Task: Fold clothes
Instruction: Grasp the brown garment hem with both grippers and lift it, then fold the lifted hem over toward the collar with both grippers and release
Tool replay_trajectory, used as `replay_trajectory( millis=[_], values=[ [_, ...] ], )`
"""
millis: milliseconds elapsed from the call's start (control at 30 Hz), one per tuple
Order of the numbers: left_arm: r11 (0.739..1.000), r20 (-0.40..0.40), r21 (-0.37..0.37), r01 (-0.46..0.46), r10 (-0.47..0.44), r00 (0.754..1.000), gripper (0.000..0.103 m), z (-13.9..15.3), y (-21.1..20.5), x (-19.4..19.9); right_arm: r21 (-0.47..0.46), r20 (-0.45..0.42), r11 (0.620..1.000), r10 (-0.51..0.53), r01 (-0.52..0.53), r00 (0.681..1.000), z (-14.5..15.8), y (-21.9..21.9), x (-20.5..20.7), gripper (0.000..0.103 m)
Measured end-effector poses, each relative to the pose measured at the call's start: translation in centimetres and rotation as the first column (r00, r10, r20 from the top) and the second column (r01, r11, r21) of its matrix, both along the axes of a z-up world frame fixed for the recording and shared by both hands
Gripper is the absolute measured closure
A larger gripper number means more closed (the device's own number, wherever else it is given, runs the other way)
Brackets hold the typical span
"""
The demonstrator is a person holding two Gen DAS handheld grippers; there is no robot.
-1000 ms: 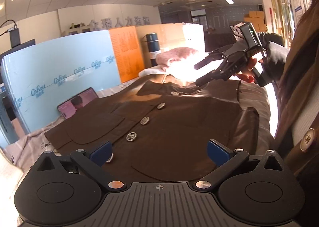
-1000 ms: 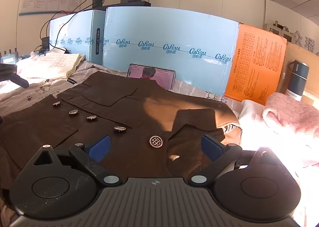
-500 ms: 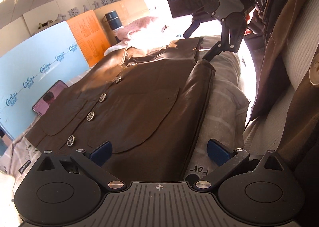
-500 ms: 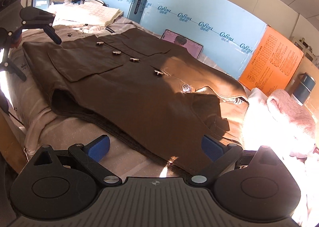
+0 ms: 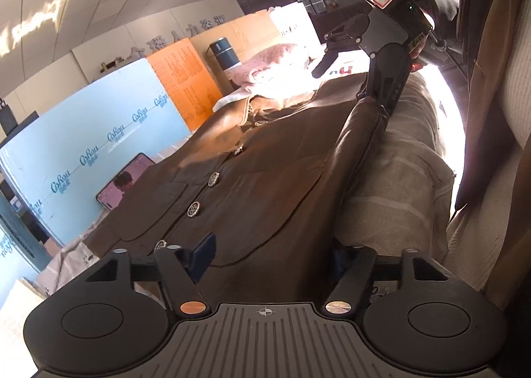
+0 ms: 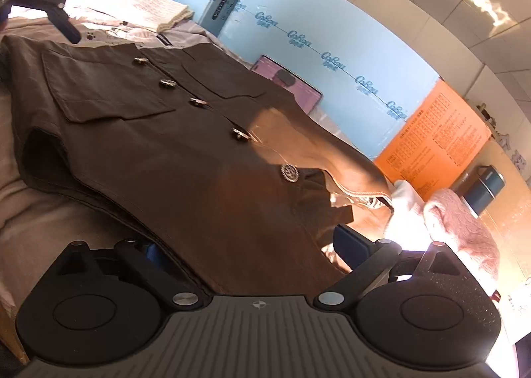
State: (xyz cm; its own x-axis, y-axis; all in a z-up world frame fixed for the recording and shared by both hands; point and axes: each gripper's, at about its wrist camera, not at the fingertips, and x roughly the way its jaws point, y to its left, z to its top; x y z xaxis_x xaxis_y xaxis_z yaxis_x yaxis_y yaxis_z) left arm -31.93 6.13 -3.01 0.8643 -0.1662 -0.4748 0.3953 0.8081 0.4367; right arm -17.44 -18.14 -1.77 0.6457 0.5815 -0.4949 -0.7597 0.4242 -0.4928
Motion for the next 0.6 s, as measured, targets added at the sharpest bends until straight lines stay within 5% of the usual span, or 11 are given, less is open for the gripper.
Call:
replay_trajectory(
  millis=[33, 167, 600],
  values=[
    [1.0, 0.012, -0.007, 0.002, -0.002, 1.0, 0.072, 0.1, 0.1, 0.0, 0.003, 0.008, 0.999, -0.038, 0.038, 0.999, 0.0, -0.7, 0.5, 0.016],
    [0.998, 0.053, -0.052, 0.019, -0.016, 0.998, 0.09, 0.7, 0.7, 0.1, -0.04, 0.043, 0.996, -0.079, 0.081, 0.996, -0.3, -1.8, 0.7, 0.093],
    [0.995, 0.183, -0.094, 0.024, -0.006, 0.983, 0.095, 4.5, 1.7, -4.3, 0.041, 0.049, 0.999, -0.011, 0.009, 0.999, 4.2, -5.2, -4.8, 0.099]
  ],
)
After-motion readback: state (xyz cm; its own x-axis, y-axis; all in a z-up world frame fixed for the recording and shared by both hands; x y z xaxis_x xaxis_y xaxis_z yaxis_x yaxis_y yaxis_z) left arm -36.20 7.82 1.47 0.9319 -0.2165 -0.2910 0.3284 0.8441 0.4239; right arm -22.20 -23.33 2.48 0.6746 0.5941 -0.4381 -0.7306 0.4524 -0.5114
